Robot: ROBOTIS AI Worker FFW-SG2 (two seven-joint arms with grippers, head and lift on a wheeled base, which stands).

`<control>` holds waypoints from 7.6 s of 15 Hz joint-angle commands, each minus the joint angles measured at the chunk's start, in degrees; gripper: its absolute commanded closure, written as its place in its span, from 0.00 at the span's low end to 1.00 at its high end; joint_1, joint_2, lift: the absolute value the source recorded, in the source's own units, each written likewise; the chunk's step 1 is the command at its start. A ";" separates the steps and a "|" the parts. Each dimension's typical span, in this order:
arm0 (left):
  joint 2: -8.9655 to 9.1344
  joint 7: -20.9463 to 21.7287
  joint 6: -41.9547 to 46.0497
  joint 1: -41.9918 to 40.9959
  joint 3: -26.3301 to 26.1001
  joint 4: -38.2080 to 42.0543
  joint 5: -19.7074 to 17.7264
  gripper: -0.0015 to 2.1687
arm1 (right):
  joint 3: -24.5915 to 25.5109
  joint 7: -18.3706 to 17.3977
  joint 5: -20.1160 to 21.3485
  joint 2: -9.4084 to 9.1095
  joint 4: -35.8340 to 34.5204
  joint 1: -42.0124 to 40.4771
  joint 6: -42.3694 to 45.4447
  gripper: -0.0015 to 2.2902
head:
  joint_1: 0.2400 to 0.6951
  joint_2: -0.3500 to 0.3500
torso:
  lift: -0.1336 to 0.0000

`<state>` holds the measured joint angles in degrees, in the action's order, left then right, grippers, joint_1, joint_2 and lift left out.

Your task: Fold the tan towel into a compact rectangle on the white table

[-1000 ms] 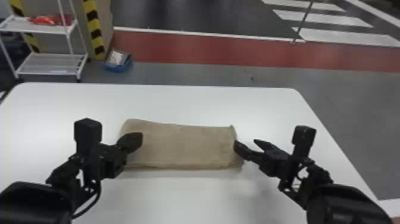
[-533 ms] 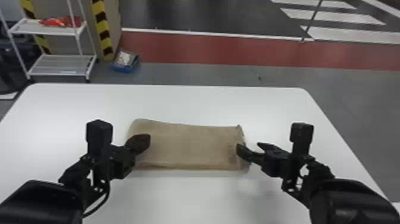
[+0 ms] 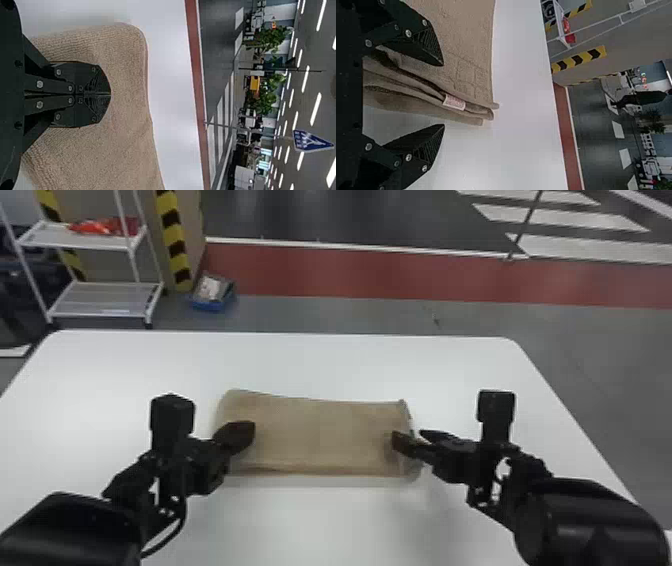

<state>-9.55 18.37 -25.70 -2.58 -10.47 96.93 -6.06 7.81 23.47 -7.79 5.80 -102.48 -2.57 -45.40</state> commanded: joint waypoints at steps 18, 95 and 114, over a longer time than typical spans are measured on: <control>0.50 0.53 -8.37 0.20 -1.84 0.54 0.26 0.78 | 0.10 0.44 -8.03 0.18 -4.83 3.71 -6.24 0.45 | 1.00 0.34 | 0.07; 0.94 0.36 -8.54 1.87 -2.36 -1.66 -4.48 0.79 | 2.30 5.01 -14.80 1.06 -17.49 -13.86 -8.17 0.96 | 1.00 0.34 | 0.07; -0.20 4.84 -15.75 -11.75 8.53 18.12 -7.91 0.79 | -7.19 0.44 -13.22 0.53 13.54 14.08 -2.90 0.95 | 1.00 0.44 | 0.07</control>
<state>-9.61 22.96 -41.17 -12.27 -4.21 112.64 -13.30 1.53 23.95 -21.20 6.39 -91.64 8.81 -48.37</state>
